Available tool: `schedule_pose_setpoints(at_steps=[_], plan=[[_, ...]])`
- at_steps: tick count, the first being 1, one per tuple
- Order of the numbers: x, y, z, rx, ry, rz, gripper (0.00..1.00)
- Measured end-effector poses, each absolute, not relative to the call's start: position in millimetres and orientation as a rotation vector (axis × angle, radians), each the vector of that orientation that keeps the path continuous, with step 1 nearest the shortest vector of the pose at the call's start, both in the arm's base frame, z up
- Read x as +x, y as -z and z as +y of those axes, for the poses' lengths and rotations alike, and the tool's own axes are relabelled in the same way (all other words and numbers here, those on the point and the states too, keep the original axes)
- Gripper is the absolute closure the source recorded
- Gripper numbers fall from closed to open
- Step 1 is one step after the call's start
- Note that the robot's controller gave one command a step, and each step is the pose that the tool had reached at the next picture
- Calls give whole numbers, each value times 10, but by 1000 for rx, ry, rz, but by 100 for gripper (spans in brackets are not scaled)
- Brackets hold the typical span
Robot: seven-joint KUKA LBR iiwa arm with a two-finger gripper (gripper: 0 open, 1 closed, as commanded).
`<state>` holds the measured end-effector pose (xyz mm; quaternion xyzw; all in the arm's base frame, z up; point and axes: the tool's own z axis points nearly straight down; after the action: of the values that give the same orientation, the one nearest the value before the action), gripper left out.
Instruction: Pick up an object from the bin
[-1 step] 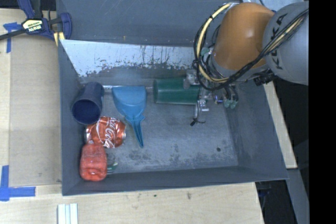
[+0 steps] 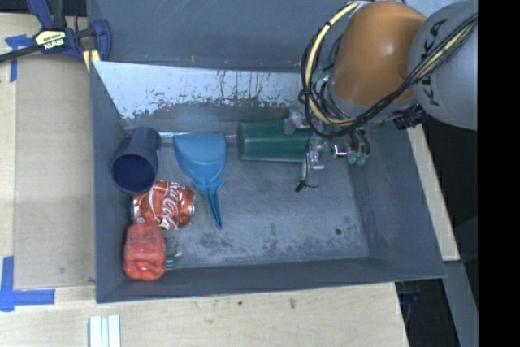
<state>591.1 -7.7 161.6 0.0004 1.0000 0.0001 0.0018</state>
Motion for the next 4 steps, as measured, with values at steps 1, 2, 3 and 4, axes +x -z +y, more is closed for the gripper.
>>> schedule_pose_setpoints(at_steps=[1,2,3,4], plan=[[6176,-1094,-273,112,-6,3126,0],[6322,-854,-338,92,-5,3109,0],[6309,-1019,-339,95,-2,3102,0],[6294,-918,-315,183,-8,3091,0]])
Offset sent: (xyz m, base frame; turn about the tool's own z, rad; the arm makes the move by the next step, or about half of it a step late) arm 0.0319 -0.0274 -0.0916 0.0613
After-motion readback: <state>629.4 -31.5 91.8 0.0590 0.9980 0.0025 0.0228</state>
